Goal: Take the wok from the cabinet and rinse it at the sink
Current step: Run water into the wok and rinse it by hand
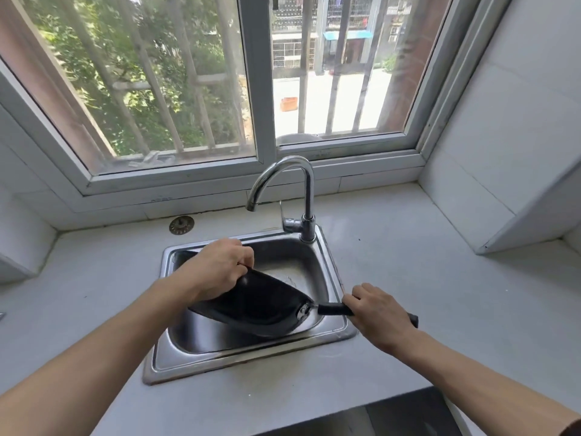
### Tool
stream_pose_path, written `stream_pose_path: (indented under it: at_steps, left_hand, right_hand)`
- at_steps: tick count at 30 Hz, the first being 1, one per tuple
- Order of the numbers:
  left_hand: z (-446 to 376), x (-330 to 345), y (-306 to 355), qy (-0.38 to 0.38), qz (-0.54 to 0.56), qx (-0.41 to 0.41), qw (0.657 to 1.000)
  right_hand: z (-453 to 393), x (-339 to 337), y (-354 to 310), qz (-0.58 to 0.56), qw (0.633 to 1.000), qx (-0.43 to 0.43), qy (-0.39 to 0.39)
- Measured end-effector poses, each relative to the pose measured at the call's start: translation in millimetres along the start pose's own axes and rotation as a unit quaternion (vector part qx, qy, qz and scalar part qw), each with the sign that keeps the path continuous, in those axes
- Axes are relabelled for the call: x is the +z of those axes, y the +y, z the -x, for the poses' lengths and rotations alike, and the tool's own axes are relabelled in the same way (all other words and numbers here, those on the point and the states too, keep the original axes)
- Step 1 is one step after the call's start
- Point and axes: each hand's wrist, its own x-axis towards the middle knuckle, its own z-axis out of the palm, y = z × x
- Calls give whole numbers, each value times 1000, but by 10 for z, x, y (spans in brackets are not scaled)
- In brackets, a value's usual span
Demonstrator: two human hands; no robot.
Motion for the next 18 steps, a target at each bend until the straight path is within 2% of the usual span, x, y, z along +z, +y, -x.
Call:
stream_pose_path:
  at_steps: [4,18]
  left_hand:
    - [-56,-183,122,-17,-37,-1,999]
    - [-60,-390,314,-53,-72,-6,996]
  right_hand:
    - [2,24,45,-50,998,19,-28]
    - [62,43,76,-106,994,25,5]
